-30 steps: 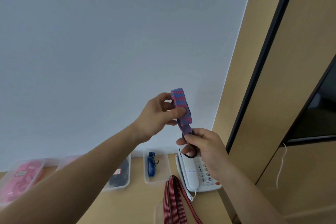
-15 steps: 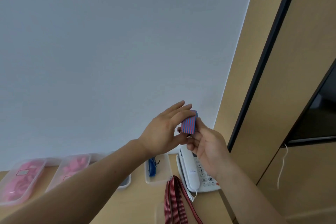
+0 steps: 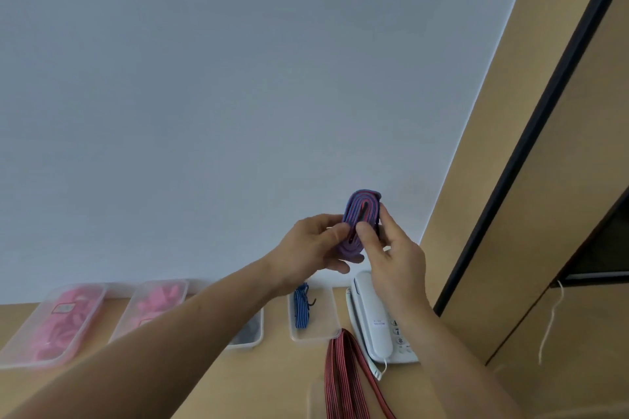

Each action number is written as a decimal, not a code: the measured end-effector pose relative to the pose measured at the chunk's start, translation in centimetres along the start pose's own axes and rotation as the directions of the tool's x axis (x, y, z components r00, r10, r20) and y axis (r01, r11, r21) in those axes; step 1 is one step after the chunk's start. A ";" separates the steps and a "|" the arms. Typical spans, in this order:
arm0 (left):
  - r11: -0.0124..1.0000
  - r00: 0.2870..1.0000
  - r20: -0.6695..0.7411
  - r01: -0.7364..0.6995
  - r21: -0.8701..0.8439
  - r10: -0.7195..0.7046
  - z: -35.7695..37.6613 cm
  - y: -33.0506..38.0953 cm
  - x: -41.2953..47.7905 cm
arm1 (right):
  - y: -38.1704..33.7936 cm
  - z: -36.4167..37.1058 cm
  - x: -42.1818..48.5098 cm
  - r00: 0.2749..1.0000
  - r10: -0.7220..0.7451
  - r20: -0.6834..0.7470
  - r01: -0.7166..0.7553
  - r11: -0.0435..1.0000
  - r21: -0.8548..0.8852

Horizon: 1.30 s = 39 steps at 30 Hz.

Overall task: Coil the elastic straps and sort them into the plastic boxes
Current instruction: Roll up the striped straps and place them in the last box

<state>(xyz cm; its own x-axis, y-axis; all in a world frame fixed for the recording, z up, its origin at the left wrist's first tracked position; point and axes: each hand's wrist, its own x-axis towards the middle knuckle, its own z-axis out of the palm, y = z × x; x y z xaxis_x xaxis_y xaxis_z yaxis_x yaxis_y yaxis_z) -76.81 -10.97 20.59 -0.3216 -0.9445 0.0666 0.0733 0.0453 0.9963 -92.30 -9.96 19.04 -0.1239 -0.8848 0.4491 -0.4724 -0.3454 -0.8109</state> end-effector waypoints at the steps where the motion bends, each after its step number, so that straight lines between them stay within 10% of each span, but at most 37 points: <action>1: 0.999 1.000 -0.009 0.004 -0.051 -0.004 -0.5 -0.4 -0.1 | 0.0 0.5 0.0 0.999 -0.018 0.027 0.019 0.999 -0.038; 10: 0.978 0.988 -0.117 0.074 -0.195 -0.099 -3.7 -5.2 -0.3 | 0.6 5.5 -0.4 0.999 -0.044 -0.005 0.042 0.973 -0.226; 13: 0.977 0.986 -0.072 0.161 0.139 -0.152 -5.5 -6.6 -0.1 | 1.9 6.5 -0.6 0.997 -0.031 0.070 0.051 0.950 -0.309; 18: 0.577 0.988 -0.005 0.093 0.812 -0.153 -7.6 -10.4 1.2 | 6.1 7.4 -0.6 0.970 0.108 0.219 0.013 0.873 -0.488; 27: -0.033 0.938 0.196 -0.215 0.976 -0.287 -8.7 -18.7 6.2 | 13.3 11.1 2.6 0.868 0.238 0.435 0.132 0.734 -0.666; 39: -0.050 0.908 0.311 -0.338 0.940 -0.282 -10.0 -24.3 8.8 | 19.5 14.7 3.8 0.767 0.301 0.567 0.243 0.681 -0.690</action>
<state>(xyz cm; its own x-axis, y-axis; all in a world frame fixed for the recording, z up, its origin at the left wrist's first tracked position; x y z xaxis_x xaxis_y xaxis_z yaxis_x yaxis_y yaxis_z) -71.99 -23.60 -3.59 -0.6061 -0.7689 -0.2035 -0.7825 0.6223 -0.0209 -89.11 -24.63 -0.57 0.2579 -0.9597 -0.1121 -0.9544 -0.2349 -0.1844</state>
